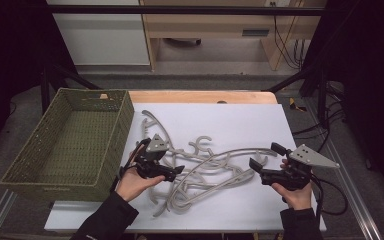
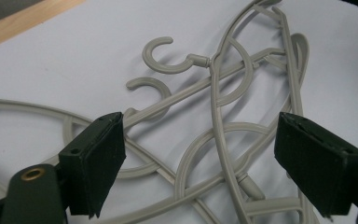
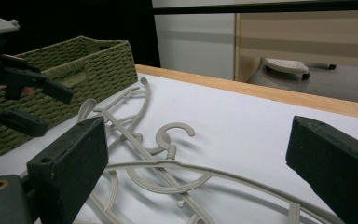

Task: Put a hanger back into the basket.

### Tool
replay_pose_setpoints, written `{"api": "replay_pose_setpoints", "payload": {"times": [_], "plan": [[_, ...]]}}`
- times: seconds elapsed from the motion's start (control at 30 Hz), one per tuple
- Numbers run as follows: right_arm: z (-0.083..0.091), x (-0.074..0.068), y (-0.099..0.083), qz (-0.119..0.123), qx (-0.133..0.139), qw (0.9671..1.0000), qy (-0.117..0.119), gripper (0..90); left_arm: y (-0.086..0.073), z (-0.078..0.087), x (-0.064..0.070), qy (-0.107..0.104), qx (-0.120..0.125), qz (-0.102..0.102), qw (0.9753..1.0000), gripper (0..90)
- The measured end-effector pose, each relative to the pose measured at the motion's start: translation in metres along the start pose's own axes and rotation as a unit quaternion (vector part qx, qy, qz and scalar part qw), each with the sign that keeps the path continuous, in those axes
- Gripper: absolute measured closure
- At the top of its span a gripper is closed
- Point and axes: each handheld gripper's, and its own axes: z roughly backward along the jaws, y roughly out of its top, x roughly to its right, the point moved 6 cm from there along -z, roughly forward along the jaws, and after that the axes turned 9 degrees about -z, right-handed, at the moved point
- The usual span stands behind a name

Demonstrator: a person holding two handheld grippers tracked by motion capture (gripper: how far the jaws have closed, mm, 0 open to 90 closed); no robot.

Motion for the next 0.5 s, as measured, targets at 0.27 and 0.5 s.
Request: {"api": "replay_pose_setpoints", "payload": {"times": [0.27,0.5], "plan": [[-0.001,0.000,-0.001,0.000,-0.001,1.0000,-0.002,5.8,0.002,-0.034,0.010,-0.024,-0.054,-0.024,0.9979,24.4],[-0.001,0.002,-0.001,0.002,-0.004,1.0000,-0.002,5.8,0.000,-0.059,0.013,-0.037,-0.090,-0.039,0.9945,33.1]]}}
